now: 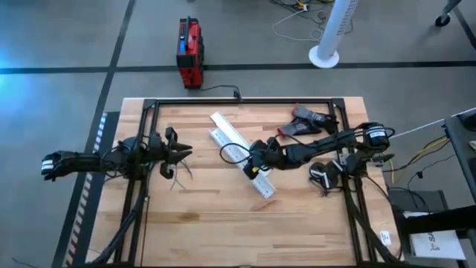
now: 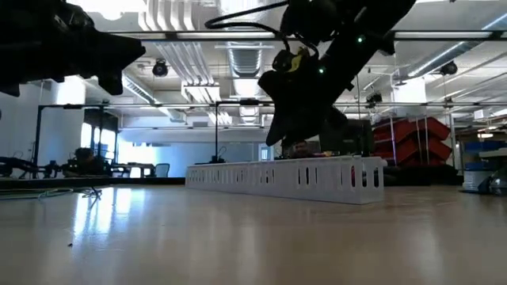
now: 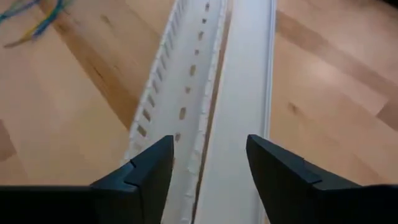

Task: Ziptie cables
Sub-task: Adjust the white cable duct to the top center

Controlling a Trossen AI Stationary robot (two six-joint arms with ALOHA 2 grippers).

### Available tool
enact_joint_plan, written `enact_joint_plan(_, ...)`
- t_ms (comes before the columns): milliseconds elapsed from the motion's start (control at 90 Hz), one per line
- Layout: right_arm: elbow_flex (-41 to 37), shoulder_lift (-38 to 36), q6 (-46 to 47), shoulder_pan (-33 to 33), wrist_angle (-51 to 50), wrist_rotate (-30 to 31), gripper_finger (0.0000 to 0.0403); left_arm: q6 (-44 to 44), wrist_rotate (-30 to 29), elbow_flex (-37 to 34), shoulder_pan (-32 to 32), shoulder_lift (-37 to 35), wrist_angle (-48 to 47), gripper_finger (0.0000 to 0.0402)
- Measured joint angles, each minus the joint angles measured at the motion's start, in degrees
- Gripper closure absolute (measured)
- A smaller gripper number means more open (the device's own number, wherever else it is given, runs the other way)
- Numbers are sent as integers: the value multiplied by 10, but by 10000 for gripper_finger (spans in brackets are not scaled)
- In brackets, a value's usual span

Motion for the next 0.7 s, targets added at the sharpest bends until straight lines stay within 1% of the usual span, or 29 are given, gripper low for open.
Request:
enact_joint_plan(156, 16, 44, -10, -9, 5, -36, 204, 0, 0, 0, 0, 3, 3, 336)
enact_joint_plan(344, 59, 88, -23, -16, -22, -36, 204, 0, 1, 0, 0, 3, 5, 331)
enact_joint_plan(433, 85, 103, -41, -23, -63, -34, 209, 1, 1, 0, 0, 4, 6, 333)
enact_joint_plan(544, 114, 122, -82, -32, -95, -53, 244, 4, 1, 0, 0, 2, 7, 339)
enact_joint_plan(700, 143, 146, -150, -49, -102, -129, 335, 2, 1, 0, 0, 4, 3, 339)
